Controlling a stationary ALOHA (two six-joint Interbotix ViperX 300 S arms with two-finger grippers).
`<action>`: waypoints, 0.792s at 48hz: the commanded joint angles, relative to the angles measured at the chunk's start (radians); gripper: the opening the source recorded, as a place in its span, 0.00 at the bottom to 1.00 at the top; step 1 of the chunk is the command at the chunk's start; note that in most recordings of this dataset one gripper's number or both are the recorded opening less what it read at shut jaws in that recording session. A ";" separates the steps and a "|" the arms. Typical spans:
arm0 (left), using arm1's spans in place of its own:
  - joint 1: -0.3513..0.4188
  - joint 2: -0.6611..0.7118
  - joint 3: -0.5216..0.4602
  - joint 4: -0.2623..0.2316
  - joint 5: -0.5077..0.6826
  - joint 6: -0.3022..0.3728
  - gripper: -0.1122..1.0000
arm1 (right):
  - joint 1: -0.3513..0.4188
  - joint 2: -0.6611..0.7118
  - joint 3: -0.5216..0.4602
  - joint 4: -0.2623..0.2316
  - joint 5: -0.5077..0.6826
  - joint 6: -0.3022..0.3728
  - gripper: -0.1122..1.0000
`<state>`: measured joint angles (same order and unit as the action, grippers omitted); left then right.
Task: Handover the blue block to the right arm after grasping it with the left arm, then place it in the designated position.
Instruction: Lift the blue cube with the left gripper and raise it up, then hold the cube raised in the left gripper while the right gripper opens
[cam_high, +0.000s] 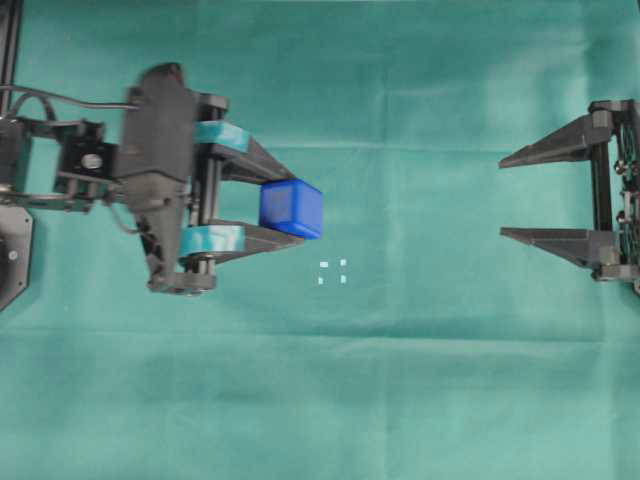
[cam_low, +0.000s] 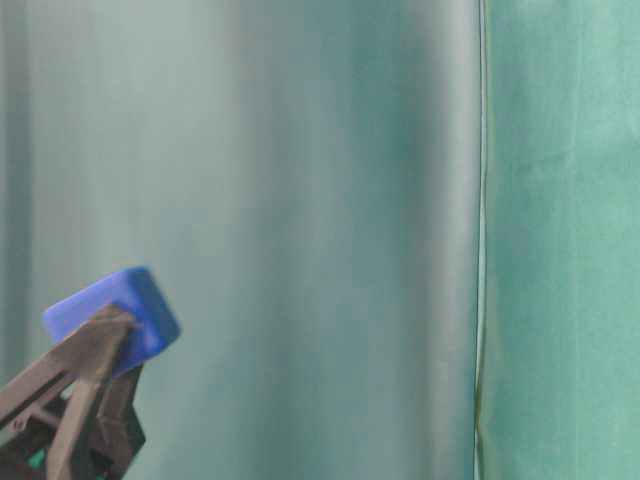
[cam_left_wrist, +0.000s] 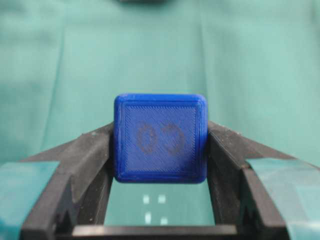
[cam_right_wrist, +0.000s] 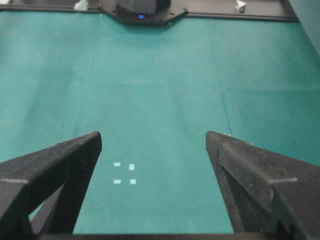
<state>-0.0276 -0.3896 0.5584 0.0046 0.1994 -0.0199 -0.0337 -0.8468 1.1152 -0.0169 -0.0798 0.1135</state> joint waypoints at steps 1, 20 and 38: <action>-0.002 -0.044 0.023 0.002 -0.092 -0.002 0.52 | -0.003 0.003 -0.032 -0.011 -0.008 -0.002 0.95; -0.002 -0.100 0.109 -0.002 -0.256 -0.002 0.52 | -0.002 0.003 -0.038 -0.029 -0.008 -0.002 0.95; -0.002 -0.094 0.107 -0.002 -0.253 -0.003 0.52 | -0.002 0.003 -0.038 -0.029 -0.005 -0.002 0.95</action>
<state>-0.0276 -0.4755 0.6796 0.0046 -0.0476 -0.0215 -0.0337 -0.8468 1.1045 -0.0460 -0.0798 0.1135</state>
